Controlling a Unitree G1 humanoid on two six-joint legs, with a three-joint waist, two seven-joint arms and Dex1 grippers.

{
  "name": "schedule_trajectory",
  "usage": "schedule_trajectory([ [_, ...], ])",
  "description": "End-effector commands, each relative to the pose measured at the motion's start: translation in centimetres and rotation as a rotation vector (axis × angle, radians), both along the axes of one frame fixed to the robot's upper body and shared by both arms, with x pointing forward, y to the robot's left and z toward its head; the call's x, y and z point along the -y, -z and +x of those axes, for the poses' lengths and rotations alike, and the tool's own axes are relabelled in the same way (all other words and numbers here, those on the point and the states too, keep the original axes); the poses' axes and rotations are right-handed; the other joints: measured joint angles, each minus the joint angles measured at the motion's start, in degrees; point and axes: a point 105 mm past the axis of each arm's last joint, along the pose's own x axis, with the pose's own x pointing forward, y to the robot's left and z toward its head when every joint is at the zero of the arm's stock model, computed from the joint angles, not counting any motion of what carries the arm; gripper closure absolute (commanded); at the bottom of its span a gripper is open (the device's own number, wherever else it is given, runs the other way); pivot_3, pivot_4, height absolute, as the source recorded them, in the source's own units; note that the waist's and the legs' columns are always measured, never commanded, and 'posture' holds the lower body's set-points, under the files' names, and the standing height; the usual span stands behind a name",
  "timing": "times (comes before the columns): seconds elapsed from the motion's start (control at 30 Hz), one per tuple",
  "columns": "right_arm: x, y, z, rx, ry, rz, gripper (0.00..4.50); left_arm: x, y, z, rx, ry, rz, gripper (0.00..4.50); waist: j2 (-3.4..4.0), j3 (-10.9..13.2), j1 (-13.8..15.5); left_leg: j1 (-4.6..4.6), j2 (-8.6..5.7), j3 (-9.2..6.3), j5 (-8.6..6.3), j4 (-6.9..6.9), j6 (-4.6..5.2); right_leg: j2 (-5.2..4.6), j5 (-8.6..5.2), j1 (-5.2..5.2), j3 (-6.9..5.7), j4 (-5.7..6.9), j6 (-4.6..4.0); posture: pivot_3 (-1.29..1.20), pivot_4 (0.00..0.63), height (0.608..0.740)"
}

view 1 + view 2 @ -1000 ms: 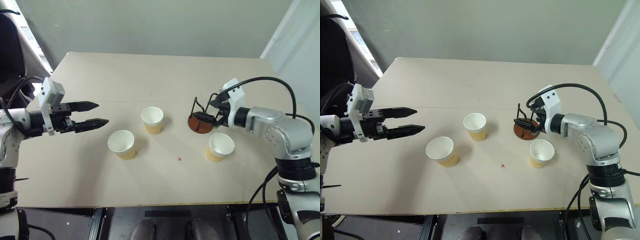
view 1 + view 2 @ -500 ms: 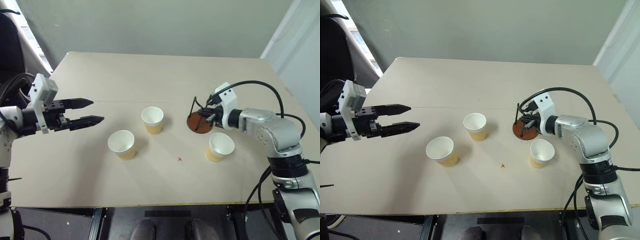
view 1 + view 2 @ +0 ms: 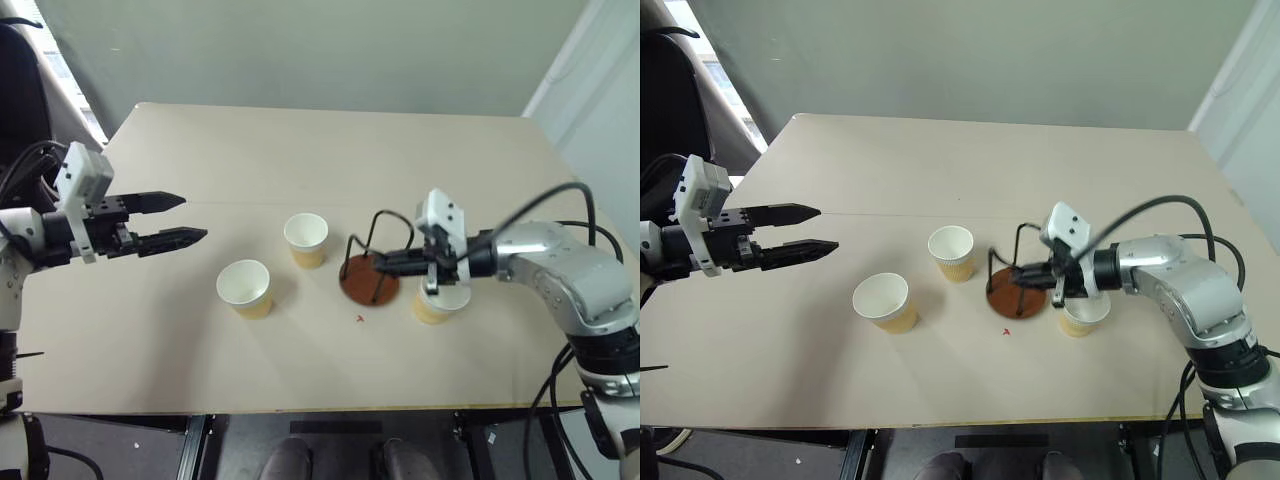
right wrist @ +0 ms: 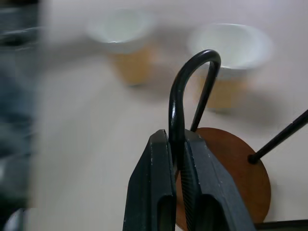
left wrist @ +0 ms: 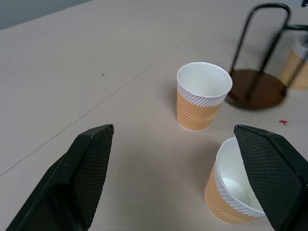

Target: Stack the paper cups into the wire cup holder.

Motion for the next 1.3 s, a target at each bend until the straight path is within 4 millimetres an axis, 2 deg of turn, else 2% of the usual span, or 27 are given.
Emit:
schedule_trajectory([
  [0.03, -0.8, -0.6, -2.4, 0.027, -0.164, 0.004, 4.48, -0.1, -1.1, -0.2, 0.033, 0.007, 0.026, 0.18, 0.00, 0.00, -0.02, 0.01, 0.00, 0.00, 0.00, 0.01, 0.00, 0.01, 0.00, 0.00, 0.01, 0.00, 0.00, 0.00, 0.150, 0.740],
  [0.23, -0.7, 0.8, -3.9, 0.013, -0.273, -0.075, 4.48, 0.1, -1.5, -0.9, 0.021, 0.042, 0.026, 0.18, -0.02, -0.01, -0.04, 0.03, 0.05, -0.02, 0.01, 0.01, -0.02, 0.05, 0.00, 0.01, 0.02, 0.01, 0.00, 0.00, 0.150, 0.740],
  [0.4, -0.5, 1.9, -3.7, 0.042, -0.300, -0.113, 4.48, 0.0, -1.6, -1.1, 0.013, 0.048, 0.032, 0.18, -0.03, -0.01, -0.03, 0.03, 0.06, -0.03, 0.01, 0.01, -0.02, 0.05, 0.00, 0.01, 0.02, 0.02, -0.01, 0.00, 0.150, 0.740],
  [0.6, -0.9, 2.0, -3.9, 0.059, -0.338, -0.095, 4.48, 0.1, -1.6, -1.1, 0.012, 0.051, 0.032, 0.18, -0.03, -0.02, -0.04, 0.03, 0.06, -0.03, 0.01, 0.01, -0.01, 0.05, 0.01, 0.01, 0.02, 0.02, -0.02, 0.00, 0.150, 0.740],
  [0.93, -0.4, 2.9, -3.8, 0.097, -0.381, -0.164, 4.48, 0.3, -1.7, -1.3, 0.014, 0.067, 0.027, 0.18, -0.04, -0.02, -0.04, 0.03, 0.06, -0.04, 0.01, 0.01, -0.01, 0.05, 0.02, 0.01, 0.01, 0.03, -0.04, 0.00, 0.150, 0.740],
  [1.03, -0.3, 2.9, -3.5, 0.111, -0.376, -0.174, 3.76, 0.7, -2.2, -1.7, 0.016, 0.101, 0.012, 0.18, -0.06, -0.03, -0.03, 0.03, 0.06, -0.04, 0.01, 0.01, -0.01, 0.05, 0.03, 0.02, 0.01, 0.03, -0.04, 0.00, 0.150, 0.740],
  [1.2, -0.3, 2.9, -3.3, 0.124, -0.379, -0.181, 1.93, 1.1, -2.6, -2.4, 0.003, 0.139, 0.015, 0.18, -0.06, -0.03, -0.03, 0.03, 0.07, -0.04, 0.01, 0.01, -0.02, 0.06, 0.03, 0.02, 0.01, 0.02, -0.05, 0.00, 0.150, 0.740],
  [1.3, -0.1, 1.4, -3.0, 0.168, -0.360, -0.158, 0.79, 1.4, -2.8, -2.7, -0.005, 0.166, 0.028, 0.18, -0.06, -0.03, -0.04, 0.03, 0.07, -0.03, 0.01, 0.01, -0.02, 0.06, 0.03, 0.03, 0.01, 0.03, -0.05, 0.00, 0.150, 0.740],
])
